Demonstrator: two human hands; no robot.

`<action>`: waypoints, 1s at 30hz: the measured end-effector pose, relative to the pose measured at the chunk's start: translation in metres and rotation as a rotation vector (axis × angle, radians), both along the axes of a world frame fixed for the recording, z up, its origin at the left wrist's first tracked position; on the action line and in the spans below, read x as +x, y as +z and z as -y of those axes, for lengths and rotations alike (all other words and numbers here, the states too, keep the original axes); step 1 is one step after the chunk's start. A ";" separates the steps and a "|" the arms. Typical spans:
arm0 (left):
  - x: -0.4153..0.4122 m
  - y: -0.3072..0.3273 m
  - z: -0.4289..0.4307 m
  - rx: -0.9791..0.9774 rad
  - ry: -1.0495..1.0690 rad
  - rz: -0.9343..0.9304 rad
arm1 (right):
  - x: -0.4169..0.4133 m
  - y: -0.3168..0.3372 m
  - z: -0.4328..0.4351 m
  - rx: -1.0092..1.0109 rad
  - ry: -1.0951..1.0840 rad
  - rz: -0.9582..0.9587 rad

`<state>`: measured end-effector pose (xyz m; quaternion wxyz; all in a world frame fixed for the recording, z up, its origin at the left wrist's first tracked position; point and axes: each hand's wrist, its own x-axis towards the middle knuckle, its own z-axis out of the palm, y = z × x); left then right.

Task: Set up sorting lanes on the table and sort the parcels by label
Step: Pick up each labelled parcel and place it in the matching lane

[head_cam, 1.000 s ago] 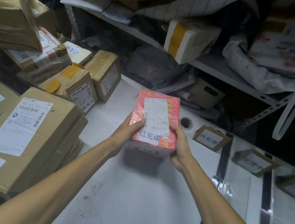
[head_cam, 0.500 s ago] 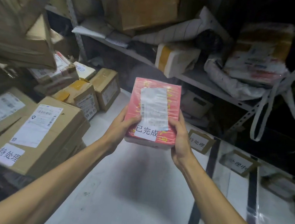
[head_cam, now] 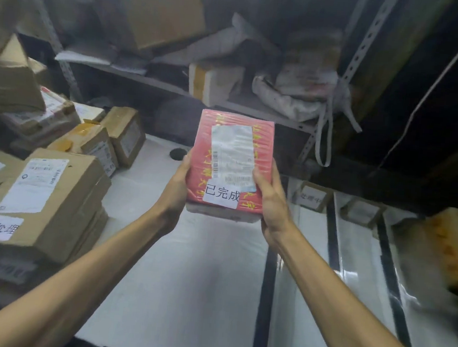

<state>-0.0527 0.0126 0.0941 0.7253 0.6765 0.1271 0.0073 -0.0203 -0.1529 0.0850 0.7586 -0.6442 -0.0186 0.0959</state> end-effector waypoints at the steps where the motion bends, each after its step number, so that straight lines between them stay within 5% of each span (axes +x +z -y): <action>1: -0.004 0.003 0.009 -0.014 -0.033 0.017 | -0.009 0.002 0.009 -0.008 -0.034 -0.007; 7: -0.021 0.011 0.064 -0.072 -0.225 0.129 | -0.044 0.021 0.067 -0.112 -0.175 -0.027; 13: -0.027 0.017 0.132 -0.080 -0.365 0.204 | -0.066 0.037 0.127 -0.616 -0.365 0.030; 18: -0.034 0.028 0.203 -0.225 -0.336 0.109 | -0.073 0.061 0.178 -1.130 -0.294 0.033; 25: -0.026 0.023 0.310 -0.383 -0.289 0.022 | -0.050 0.087 0.260 -1.383 -0.147 -0.005; 30: -0.012 0.024 0.369 -0.380 -0.273 -0.027 | -0.031 0.079 0.314 -1.372 -0.137 -0.046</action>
